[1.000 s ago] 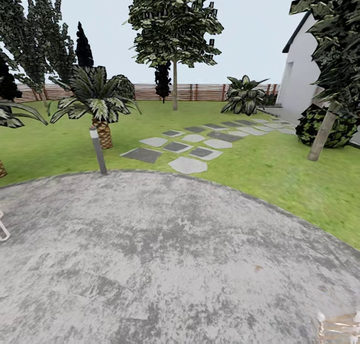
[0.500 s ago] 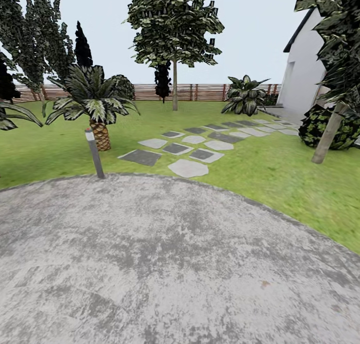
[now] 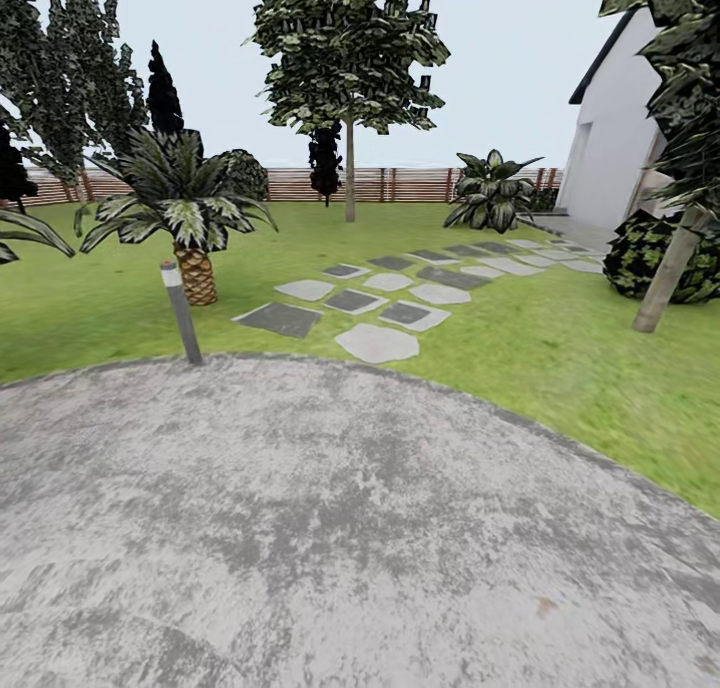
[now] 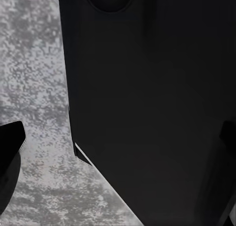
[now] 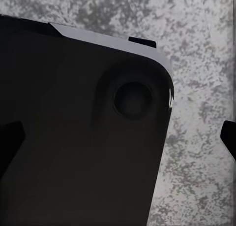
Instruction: Take the three Easter eggs out of the wicker basket on the lawn in the garden, then place them on the lawn next to a single tree (choose any tree) so that all three eggs are next to the same tree and none are left in the basket.
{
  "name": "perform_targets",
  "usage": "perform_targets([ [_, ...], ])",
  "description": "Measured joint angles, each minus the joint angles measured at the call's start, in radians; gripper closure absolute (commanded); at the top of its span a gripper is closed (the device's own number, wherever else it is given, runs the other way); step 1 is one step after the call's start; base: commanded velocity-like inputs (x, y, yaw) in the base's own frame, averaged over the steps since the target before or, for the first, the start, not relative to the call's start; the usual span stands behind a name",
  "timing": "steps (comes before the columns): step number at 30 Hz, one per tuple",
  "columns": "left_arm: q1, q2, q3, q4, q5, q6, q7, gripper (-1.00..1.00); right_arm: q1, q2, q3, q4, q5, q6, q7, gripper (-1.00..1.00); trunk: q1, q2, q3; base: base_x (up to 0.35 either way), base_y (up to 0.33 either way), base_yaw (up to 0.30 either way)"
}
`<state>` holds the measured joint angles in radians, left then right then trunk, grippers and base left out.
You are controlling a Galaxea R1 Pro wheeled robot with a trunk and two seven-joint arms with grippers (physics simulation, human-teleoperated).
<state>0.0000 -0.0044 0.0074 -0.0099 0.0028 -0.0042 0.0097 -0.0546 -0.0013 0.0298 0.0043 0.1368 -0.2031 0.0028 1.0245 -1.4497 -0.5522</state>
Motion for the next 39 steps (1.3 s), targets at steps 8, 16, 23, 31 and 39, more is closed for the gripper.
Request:
perform_targets([
  [8,0.0,0.0,0.0,0.0,0.0,0.0,0.0,-1.0,0.0,0.0,-0.001,-0.001,-0.001,0.0,0.0,-1.0,0.0,0.0,0.0,0.323,0.0,0.0],
  [16,0.0,0.0,0.0,0.0,0.0,0.0,0.0,-1.0,0.0,0.0,0.0,-0.003,-0.002,0.0,0.0,-1.0,0.0,0.0,0.0,0.323,0.0,0.0],
  [23,0.0,0.0,0.0,0.0,0.0,0.0,0.0,-1.0,0.0,-0.001,0.0,-0.003,-0.002,0.0,-0.001,-1.0,0.0,0.0,0.0,0.323,0.0,0.0],
  [31,0.0,0.0,0.0,0.0,0.0,0.0,0.0,-1.0,0.0,0.0,0.0,-0.004,-0.001,0.0,-0.001,-1.0,0.0,0.0,0.0,0.323,0.0,0.0],
  [39,0.0,0.0,0.0,0.0,0.0,0.0,0.0,-1.0,0.0,0.0,0.0,-0.004,-0.001,0.0,-0.001,-1.0,0.0,0.0,0.0,0.323,0.0,0.0],
])
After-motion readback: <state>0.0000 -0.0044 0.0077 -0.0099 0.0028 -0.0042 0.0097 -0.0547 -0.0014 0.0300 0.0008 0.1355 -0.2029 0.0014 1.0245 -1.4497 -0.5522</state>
